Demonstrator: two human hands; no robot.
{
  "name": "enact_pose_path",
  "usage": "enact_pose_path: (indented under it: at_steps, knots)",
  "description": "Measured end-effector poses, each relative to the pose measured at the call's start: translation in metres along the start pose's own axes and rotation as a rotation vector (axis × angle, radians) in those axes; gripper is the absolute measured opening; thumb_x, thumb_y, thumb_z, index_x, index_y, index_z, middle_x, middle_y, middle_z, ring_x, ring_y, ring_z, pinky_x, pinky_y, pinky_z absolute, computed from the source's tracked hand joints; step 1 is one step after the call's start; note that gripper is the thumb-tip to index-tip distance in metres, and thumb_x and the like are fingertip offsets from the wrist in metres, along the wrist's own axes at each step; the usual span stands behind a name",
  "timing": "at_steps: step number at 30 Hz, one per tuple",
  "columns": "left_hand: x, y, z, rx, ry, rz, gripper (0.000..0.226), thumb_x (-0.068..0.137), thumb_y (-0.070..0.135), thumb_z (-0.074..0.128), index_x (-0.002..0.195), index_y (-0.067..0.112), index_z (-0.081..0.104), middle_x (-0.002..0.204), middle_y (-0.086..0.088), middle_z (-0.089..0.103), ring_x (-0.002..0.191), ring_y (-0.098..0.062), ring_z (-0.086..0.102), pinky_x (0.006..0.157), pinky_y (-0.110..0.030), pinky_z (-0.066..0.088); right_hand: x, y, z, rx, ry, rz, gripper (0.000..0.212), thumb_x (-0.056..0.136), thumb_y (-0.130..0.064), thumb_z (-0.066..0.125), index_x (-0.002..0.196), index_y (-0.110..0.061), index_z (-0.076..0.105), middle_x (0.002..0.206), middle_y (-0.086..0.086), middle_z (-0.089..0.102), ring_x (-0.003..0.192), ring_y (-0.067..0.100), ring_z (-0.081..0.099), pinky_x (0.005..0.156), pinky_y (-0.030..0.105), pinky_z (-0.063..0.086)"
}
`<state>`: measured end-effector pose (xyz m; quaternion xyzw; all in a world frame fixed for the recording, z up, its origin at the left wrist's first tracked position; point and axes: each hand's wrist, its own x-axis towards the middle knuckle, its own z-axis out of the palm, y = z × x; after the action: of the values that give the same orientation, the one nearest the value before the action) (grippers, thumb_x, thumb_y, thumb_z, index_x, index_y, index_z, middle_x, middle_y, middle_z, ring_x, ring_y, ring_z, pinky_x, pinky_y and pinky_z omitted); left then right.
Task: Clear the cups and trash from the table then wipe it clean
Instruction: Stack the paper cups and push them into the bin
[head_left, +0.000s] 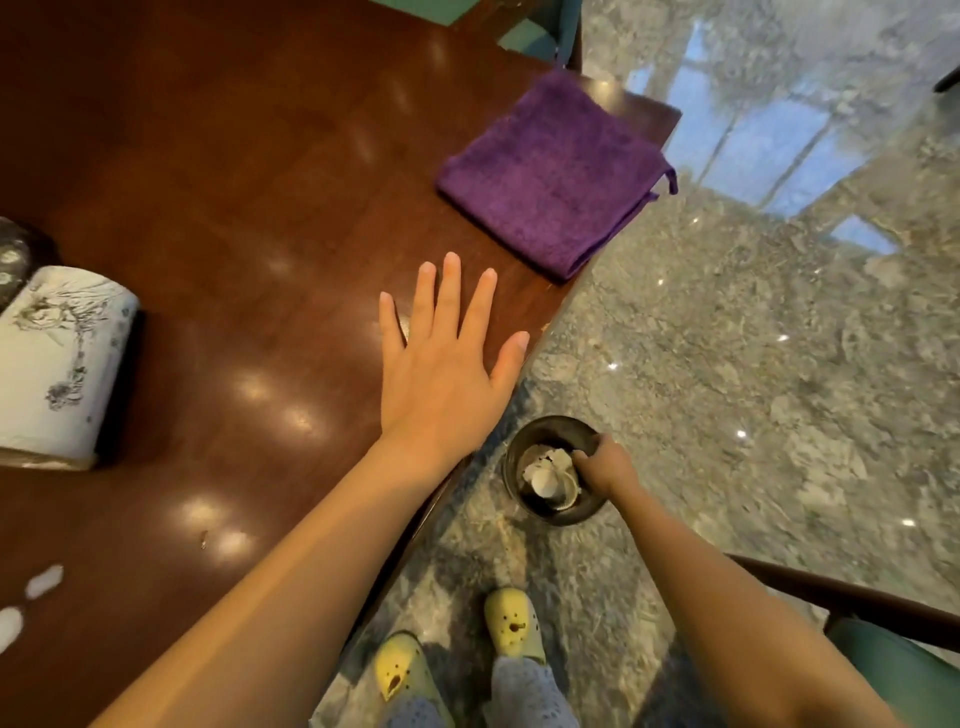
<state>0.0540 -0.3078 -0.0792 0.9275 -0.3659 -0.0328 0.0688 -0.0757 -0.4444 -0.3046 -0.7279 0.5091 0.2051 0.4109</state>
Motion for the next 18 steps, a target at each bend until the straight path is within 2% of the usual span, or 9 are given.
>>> enact_pose_path:
  at_steps: [3, 6, 9, 11, 14, 18]
  knots:
    - [0.0, -0.003, -0.009, -0.03, -0.085, 0.016, 0.064, 0.093, 0.056, 0.019, 0.149, 0.027, 0.006, 0.159, -0.004, -0.003, 0.145, -0.021, -0.009, 0.114, -0.048, -0.009, -0.041, -0.027, -0.031, -0.107, -0.108, -0.111, 0.044, 0.09, -0.028, 0.056, 0.126, -0.004, 0.048, 0.122, 0.017, 0.059, 0.11, 0.032, 0.056, 0.09, 0.036, 0.045]
    - [-0.008, -0.015, -0.022, -0.065, -0.195, 0.062, 0.062, 0.095, 0.052, 0.024, 0.149, 0.028, 0.003, 0.159, -0.001, -0.008, 0.145, -0.019, -0.013, 0.116, -0.044, -0.007, -0.087, -0.061, -0.069, -0.347, -0.34, -0.215, 0.043, 0.089, -0.034, 0.055, 0.122, -0.007, 0.055, 0.123, 0.014, 0.061, 0.111, 0.029, 0.057, 0.097, 0.039, 0.045]
    - [-0.029, -0.034, -0.036, -0.058, -0.299, 0.1, 0.063, 0.096, 0.05, 0.028, 0.149, 0.029, 0.001, 0.158, 0.002, -0.01, 0.144, -0.019, -0.014, 0.117, -0.042, -0.005, -0.137, -0.107, -0.107, -0.681, -0.536, -0.322, 0.045, 0.091, -0.041, 0.049, 0.118, -0.007, 0.059, 0.122, 0.015, 0.061, 0.098, 0.024, 0.058, 0.083, 0.034, 0.046]
    - [-0.047, -0.048, -0.042, -0.042, -0.333, 0.1, 0.063, 0.096, 0.049, 0.03, 0.149, 0.03, 0.001, 0.158, 0.004, -0.01, 0.144, -0.019, -0.013, 0.117, -0.042, -0.003, -0.169, -0.14, -0.126, -0.814, -0.597, -0.393, 0.045, 0.091, -0.042, 0.048, 0.118, -0.008, 0.059, 0.122, 0.016, 0.061, 0.097, 0.026, 0.057, 0.082, 0.035, 0.047]
    - [-0.079, -0.069, -0.051, -0.043, -0.353, 0.074, 0.064, 0.095, 0.047, 0.034, 0.148, 0.031, 0.003, 0.158, 0.004, -0.009, 0.145, -0.02, -0.012, 0.118, -0.04, -0.001, -0.215, -0.188, -0.137, -0.951, -0.544, -0.596, 0.041, 0.092, -0.041, 0.048, 0.116, -0.009, 0.061, 0.121, 0.011, 0.062, 0.11, 0.028, 0.057, 0.093, 0.038, 0.044]
    - [-0.123, -0.098, -0.051, -0.065, -0.342, 0.095, 0.067, 0.091, 0.054, 0.033, 0.148, 0.031, 0.005, 0.158, 0.003, -0.008, 0.141, -0.016, -0.018, 0.118, -0.039, -0.002, -0.26, -0.247, -0.109, -1.02, -0.328, -0.84, 0.039, 0.092, -0.04, 0.048, 0.113, -0.009, 0.059, 0.116, 0.013, 0.063, 0.107, 0.029, 0.058, 0.086, 0.037, 0.046]
